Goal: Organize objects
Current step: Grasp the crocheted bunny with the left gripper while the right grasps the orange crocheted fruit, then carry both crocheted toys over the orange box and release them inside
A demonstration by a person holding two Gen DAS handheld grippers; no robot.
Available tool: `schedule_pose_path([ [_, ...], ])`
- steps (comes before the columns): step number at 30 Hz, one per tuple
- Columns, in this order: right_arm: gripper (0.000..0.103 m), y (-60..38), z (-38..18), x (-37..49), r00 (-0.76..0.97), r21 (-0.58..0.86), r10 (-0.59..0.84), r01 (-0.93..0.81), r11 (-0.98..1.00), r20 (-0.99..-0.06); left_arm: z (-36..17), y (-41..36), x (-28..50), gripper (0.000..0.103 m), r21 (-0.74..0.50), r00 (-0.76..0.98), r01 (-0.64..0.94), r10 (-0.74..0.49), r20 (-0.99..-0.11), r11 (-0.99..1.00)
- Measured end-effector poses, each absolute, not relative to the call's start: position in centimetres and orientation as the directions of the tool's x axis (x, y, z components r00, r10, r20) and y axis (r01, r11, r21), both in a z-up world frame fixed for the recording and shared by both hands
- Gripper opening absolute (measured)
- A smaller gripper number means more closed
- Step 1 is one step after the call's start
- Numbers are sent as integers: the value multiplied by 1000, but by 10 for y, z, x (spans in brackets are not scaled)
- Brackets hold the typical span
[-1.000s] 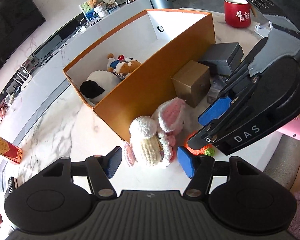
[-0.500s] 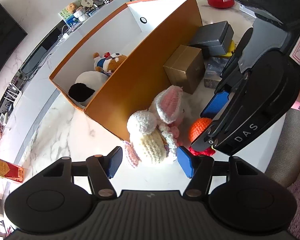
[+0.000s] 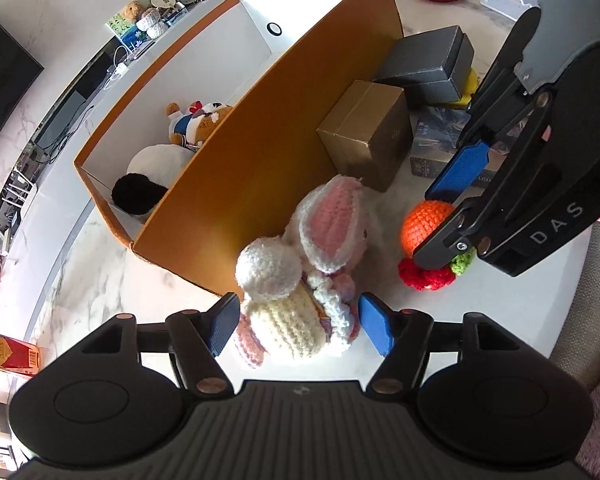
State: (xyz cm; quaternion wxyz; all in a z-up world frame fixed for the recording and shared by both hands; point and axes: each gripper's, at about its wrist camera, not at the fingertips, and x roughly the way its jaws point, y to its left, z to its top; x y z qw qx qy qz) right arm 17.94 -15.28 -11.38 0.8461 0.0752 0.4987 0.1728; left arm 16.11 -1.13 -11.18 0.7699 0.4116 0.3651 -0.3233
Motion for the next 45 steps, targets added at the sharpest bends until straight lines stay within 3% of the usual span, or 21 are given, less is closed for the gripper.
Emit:
schedule_pose_path([
  [5, 44, -153, -116, 181, 442, 306, 374, -218, 927, -815, -118, -15, 164, 77, 398, 531, 788, -190, -826, 470],
  [13, 44, -155, -118, 182, 415, 344, 405, -216, 914, -815, -118, -14, 163, 65, 392, 548, 760, -188, -815, 519],
  [21, 44, -161, -112, 177, 437, 355, 401, -187, 916, -805, -105, -4, 144, 61, 400, 592, 721, -203, -780, 566],
  [31, 44, -189, -50, 166, 525, 394, 449, -219, 892, -723, -31, 3, 124, 60, 414, 644, 717, -305, -701, 562],
  [37, 44, -209, 5, 186, 607, 390, 457, -250, 886, -650, 18, -13, 157, 60, 446, 666, 725, -369, -648, 525],
  [42, 44, -221, 38, 213, 674, 359, 420, -239, 902, -608, 35, -32, 206, 60, 436, 649, 743, -389, -654, 507],
  [45, 44, -229, 42, 237, 699, 349, 380, -196, 916, -605, 28, -40, 232, 60, 388, 590, 784, -388, -708, 485],
])
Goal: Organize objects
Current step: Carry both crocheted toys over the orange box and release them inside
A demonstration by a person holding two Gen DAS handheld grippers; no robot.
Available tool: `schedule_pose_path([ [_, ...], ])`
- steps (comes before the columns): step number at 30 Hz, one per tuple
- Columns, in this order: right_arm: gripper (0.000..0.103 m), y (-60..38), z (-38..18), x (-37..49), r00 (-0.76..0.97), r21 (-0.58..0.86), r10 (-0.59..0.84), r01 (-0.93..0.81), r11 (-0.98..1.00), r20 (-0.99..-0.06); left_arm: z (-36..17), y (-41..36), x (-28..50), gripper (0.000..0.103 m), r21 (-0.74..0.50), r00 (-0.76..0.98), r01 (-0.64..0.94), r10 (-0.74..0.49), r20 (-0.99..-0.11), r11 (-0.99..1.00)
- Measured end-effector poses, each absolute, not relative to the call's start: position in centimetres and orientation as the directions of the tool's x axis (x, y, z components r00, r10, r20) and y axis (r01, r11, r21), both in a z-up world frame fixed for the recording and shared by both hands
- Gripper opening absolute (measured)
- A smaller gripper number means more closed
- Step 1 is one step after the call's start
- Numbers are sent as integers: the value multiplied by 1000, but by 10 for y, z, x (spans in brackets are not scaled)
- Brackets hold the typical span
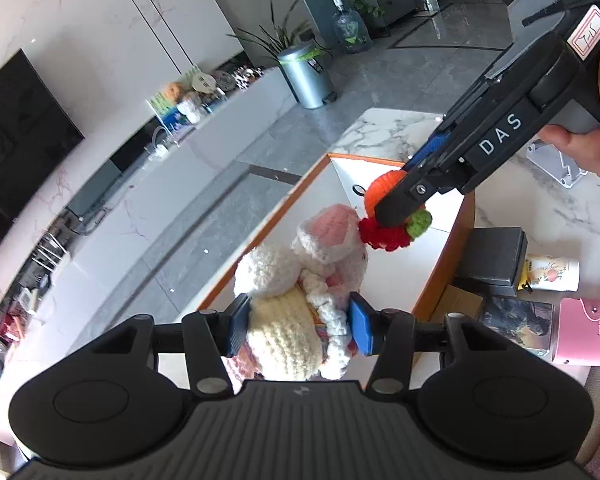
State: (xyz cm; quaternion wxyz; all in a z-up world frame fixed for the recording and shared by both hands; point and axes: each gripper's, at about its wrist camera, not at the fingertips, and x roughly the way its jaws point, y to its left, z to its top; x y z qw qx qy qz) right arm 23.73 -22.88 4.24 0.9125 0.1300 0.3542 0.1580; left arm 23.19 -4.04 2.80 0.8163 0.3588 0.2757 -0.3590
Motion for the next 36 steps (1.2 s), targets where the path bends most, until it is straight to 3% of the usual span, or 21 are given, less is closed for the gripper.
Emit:
schedule_pose_path([
  [4, 44, -235, 33, 253, 691, 350, 360, -162, 922, -627, 6, -43, 267, 60, 245, 456, 839, -384, -803, 485],
  [12, 44, -233, -7, 295, 633, 372, 362, -124, 920, -684, -37, -42, 299, 60, 117, 269, 897, -319, -909, 425],
  [19, 44, -224, -23, 312, 595, 383, 391, -147, 912, -702, -51, -42, 326, 60, -32, 131, 891, -324, -937, 453],
  [27, 44, -212, -44, 327, 529, 419, 427, -144, 897, -733, -71, -45, 340, 62, -107, 67, 860, -319, -945, 499],
  [36, 44, -204, -61, 330, 474, 435, 442, -130, 891, -762, -64, -35, 340, 73, -132, 86, 831, -360, -929, 540],
])
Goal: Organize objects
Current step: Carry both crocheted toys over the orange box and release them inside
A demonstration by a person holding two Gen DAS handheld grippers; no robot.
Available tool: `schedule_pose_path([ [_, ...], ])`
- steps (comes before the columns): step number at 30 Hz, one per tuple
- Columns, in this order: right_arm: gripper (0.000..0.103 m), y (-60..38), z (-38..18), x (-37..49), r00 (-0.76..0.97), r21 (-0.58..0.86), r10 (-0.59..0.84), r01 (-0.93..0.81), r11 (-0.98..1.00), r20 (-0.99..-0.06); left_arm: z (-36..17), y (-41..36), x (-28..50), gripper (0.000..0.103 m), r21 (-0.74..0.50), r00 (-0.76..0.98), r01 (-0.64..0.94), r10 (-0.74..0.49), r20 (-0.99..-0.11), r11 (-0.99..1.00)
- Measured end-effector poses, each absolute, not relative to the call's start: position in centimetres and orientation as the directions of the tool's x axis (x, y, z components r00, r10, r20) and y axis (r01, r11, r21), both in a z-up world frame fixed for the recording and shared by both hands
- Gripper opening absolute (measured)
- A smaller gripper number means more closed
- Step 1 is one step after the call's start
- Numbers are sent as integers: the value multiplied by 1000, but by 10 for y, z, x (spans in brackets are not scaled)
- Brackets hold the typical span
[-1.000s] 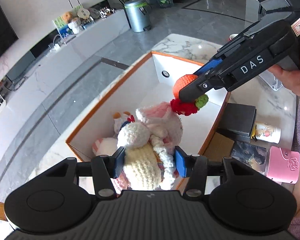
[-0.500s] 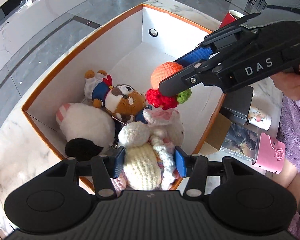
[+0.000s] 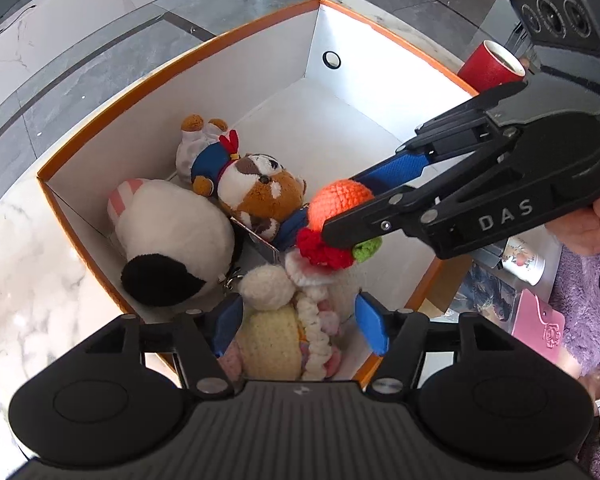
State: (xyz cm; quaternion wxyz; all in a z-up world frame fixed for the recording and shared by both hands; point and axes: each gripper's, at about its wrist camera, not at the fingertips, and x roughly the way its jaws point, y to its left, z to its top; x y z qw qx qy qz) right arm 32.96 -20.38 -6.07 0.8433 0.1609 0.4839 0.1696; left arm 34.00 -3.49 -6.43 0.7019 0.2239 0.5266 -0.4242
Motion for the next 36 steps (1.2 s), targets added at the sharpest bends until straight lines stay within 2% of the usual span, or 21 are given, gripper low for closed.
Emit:
schedule_pose_path([
  [3, 44, -201, -62, 329, 469, 427, 439, -139, 894, -767, -52, -28, 338, 73, -156, 103, 815, -405, -909, 557],
  [8, 44, -197, -62, 325, 459, 412, 435, -156, 898, -775, -43, -20, 339, 51, -187, 125, 762, -424, -897, 620],
  [10, 44, -196, -63, 323, 450, 409, 436, -162, 898, -779, -51, -22, 340, 36, -163, 131, 749, -385, -914, 642],
  [15, 44, -195, -63, 321, 440, 416, 441, -156, 896, -783, -70, -25, 337, 33, -124, 138, 743, -332, -933, 657],
  [22, 44, -194, -42, 328, 494, 440, 462, -169, 882, -736, -70, -22, 337, 33, -206, 73, 709, -360, -930, 674],
  [24, 44, -189, -35, 334, 506, 455, 477, -176, 873, -719, -71, -23, 334, 33, -188, 80, 713, -345, -935, 675],
  [28, 44, -167, -31, 347, 506, 454, 490, -204, 867, -709, -70, -20, 332, 33, -188, 96, 714, -359, -928, 675],
  [36, 44, -146, -53, 362, 468, 450, 474, -170, 877, -746, -52, -3, 319, 35, -203, 157, 712, -434, -887, 672],
])
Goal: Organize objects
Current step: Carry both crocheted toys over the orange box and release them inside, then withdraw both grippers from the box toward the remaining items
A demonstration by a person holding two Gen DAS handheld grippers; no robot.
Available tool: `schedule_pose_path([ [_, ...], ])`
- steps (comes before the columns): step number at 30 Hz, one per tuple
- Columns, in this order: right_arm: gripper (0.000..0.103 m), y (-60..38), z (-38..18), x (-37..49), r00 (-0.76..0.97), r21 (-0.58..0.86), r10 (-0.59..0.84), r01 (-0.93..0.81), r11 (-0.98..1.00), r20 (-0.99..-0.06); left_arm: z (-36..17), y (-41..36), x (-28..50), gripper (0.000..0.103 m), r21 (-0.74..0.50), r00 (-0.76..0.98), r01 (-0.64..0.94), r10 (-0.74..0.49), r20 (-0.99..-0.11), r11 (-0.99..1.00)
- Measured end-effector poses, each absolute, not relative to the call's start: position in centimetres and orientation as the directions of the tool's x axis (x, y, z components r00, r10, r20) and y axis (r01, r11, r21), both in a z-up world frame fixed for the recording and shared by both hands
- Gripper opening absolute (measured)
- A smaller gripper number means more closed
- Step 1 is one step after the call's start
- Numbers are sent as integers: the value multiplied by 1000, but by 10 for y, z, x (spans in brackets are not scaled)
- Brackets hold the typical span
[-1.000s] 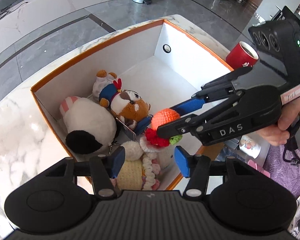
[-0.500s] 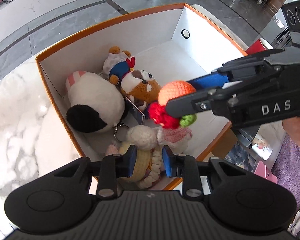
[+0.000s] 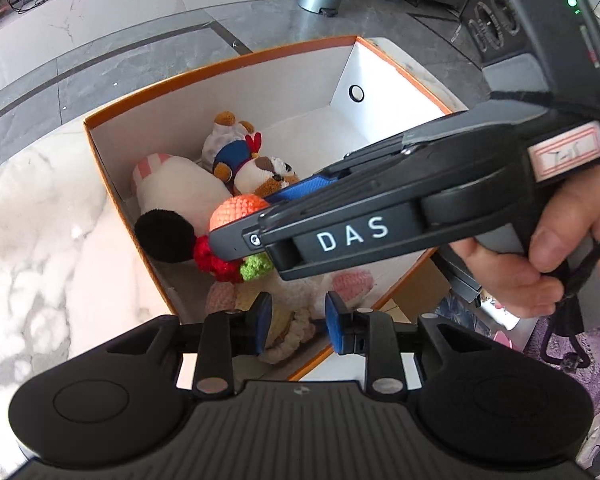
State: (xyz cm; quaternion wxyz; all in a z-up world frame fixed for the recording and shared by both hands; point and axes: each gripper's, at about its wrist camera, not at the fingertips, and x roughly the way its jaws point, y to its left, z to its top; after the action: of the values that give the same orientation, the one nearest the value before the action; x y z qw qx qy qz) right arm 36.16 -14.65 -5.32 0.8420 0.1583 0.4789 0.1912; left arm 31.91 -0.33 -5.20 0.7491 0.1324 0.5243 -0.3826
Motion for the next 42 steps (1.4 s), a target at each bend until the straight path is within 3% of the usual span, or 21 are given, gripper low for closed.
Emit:
schedule_pose_path([
  [12, 46, -126, -65, 370, 422, 479, 511, -187, 858, -749, 0, 28, 306, 40, -115, 257, 715, -413, -874, 689],
  [21, 50, -134, -57, 363, 457, 469, 497, -182, 864, -738, -4, 38, 311, 40, -92, 290, 683, -385, -876, 725],
  [23, 41, -135, -55, 361, 469, 454, 486, -188, 871, -738, -7, 37, 312, 40, -89, 289, 678, -376, -880, 729],
  [24, 31, -135, -55, 361, 468, 451, 486, -193, 871, -738, -9, 37, 312, 40, -89, 286, 678, -374, -882, 729],
  [33, 30, -126, -72, 363, 415, 434, 470, -183, 882, -779, -18, 32, 309, 39, -83, 280, 684, -366, -888, 725],
  [42, 31, -134, -53, 351, 445, 453, 491, -198, 869, -749, 0, 27, 291, 39, -77, 313, 681, -384, -869, 728],
])
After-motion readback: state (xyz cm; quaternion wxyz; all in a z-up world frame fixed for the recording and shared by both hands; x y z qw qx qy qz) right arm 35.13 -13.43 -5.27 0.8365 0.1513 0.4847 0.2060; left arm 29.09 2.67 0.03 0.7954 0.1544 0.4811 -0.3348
